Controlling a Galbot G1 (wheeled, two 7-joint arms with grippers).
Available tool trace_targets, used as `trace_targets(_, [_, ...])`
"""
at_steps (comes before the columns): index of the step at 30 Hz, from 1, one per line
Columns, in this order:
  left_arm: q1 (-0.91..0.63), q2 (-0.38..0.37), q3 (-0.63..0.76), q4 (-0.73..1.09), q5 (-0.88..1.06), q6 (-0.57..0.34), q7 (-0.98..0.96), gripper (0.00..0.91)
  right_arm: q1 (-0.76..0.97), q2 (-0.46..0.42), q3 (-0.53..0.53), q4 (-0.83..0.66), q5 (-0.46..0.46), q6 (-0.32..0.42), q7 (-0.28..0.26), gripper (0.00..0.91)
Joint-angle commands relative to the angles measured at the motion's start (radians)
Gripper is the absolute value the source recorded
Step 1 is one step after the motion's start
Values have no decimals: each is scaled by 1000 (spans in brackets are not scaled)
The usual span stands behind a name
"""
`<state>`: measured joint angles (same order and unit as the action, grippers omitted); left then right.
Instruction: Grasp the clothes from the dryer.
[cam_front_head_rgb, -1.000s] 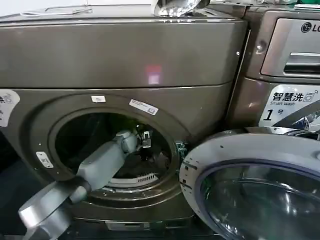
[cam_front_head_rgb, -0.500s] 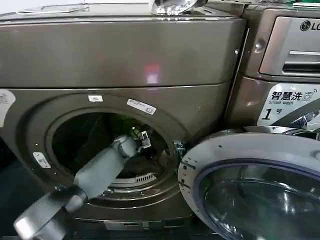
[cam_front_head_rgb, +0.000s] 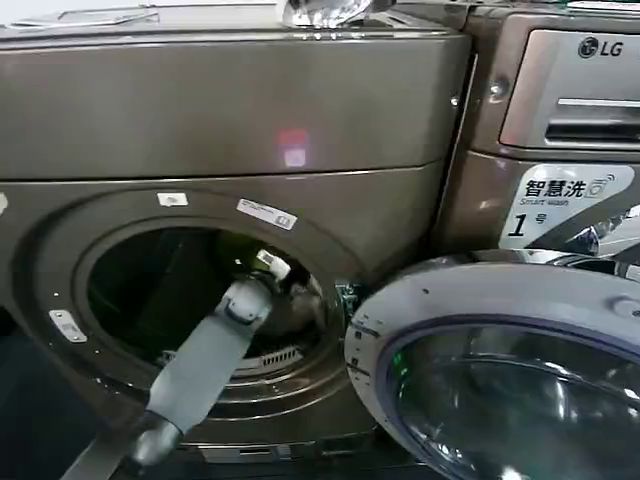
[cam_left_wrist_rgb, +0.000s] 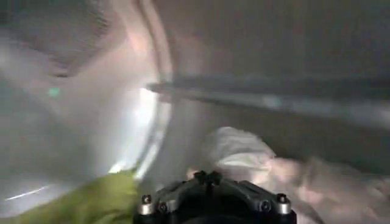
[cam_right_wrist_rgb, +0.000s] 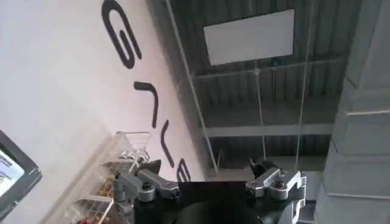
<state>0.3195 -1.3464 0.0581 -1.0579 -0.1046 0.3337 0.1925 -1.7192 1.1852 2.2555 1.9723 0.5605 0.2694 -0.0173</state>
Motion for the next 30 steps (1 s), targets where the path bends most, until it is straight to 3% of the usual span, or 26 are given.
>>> trace_targets(1, [58,-9,-194,-105,-112,-6,-338,0,0,0,1,-2,0,1,0,907])
trace_targets(7, [92,9,-213,-175,-136,-67,-386,0,7,2,-7,7,-1,-3,1,907])
trace_targets(30, [100,-11,-212,-188,-190,-33,-426,0,7,5,-4,4,2,4,4,907])
